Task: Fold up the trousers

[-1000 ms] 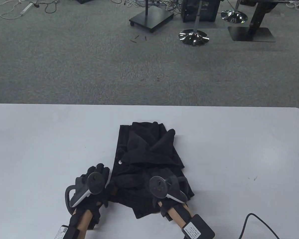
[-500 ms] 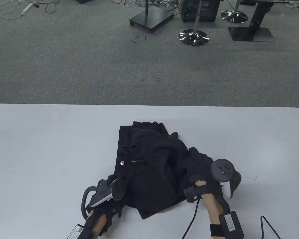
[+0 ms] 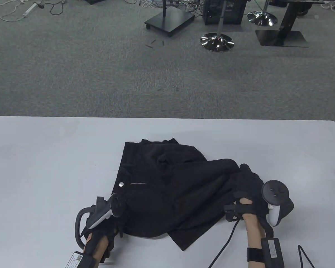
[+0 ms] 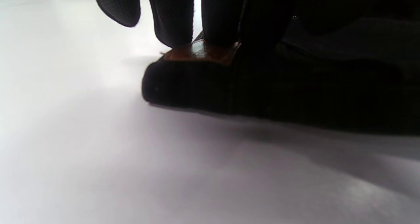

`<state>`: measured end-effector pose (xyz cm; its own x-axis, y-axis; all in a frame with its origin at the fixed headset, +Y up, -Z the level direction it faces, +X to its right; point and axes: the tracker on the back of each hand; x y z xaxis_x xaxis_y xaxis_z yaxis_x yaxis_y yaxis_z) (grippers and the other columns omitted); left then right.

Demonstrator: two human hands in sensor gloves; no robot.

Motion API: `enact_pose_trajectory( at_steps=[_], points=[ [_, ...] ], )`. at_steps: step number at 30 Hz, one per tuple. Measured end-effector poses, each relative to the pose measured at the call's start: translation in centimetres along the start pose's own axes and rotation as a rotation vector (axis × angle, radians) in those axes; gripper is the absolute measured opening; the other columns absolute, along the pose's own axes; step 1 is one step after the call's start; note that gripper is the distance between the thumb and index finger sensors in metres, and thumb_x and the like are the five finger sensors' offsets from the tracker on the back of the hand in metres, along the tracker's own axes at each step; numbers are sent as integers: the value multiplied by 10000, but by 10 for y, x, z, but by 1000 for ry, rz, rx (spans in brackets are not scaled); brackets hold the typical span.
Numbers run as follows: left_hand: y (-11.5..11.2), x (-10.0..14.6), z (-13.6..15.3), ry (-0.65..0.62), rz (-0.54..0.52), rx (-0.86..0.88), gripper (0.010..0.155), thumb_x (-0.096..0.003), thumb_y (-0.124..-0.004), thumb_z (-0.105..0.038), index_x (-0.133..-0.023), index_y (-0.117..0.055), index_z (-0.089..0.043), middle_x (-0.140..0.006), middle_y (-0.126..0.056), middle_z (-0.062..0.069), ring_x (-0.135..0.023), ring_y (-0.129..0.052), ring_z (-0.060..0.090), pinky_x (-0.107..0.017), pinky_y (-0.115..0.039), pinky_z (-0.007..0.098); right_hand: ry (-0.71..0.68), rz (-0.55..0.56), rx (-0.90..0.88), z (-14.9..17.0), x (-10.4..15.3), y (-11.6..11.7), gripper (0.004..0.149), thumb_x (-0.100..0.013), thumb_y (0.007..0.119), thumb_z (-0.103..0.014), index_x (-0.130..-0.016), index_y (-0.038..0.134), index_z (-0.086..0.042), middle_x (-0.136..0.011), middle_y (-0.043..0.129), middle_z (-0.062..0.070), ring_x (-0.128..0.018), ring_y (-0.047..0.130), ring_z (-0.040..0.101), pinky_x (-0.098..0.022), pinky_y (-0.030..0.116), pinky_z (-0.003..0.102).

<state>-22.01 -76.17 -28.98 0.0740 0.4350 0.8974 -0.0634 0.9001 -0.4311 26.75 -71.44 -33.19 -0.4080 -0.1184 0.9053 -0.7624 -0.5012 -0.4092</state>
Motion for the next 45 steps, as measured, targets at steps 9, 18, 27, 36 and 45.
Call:
enact_pose_trajectory(
  at_steps=[9,18,27,36,45],
  points=[
    [8,6,-7,-7,-43,-34,673,-516,-658,-673,-1101,-688,-341,-1170,-667,-61,-1149,-668,292,-831,-545,586,-106,-56,106,-14,9,30,455,-512,783,-379,-944,755,-237,-816,883,55,-837,794,353,-702,565,616],
    [-16,-6,-43,-161,22,-25,779,-509,-621,-713,-1174,-286,-486,-1248,-192,-200,-1245,-203,231,-876,-325,615,-99,-280,120,-4,13,55,760,-463,646,-694,-1065,436,-281,-1058,641,54,-998,593,382,-735,459,642],
    [-23,-16,-33,-92,96,-27,767,-494,-583,-736,-1169,-309,-494,-1247,-229,-170,-1238,-189,184,-874,-313,603,-89,-259,147,-6,9,51,545,-516,753,-459,-1015,619,-285,-820,841,69,-884,742,359,-733,479,641],
    [-16,-19,17,22,72,74,731,-501,-598,-721,-1163,-396,-486,-1245,-311,-176,-1239,-263,186,-870,-352,596,-80,-203,126,-7,5,38,494,-512,791,-425,-975,719,-268,-761,890,67,-829,792,360,-728,495,637],
    [-10,-16,69,206,57,162,717,-511,-619,-710,-1158,-467,-440,-1244,-383,-170,-1239,-313,209,-866,-383,598,-173,-376,235,-20,16,65,636,-500,747,-549,-1036,561,-260,-1024,713,54,-990,632,374,-746,404,659]
  ],
)
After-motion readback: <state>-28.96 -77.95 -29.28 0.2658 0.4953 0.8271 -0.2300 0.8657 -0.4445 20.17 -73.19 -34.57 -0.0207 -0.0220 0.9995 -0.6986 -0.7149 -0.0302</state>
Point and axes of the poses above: the tracker on the back of each hand, its own z axis roughly to the little-finger side, its own x axis roughly from the fingertips to the wrist, y = z × x
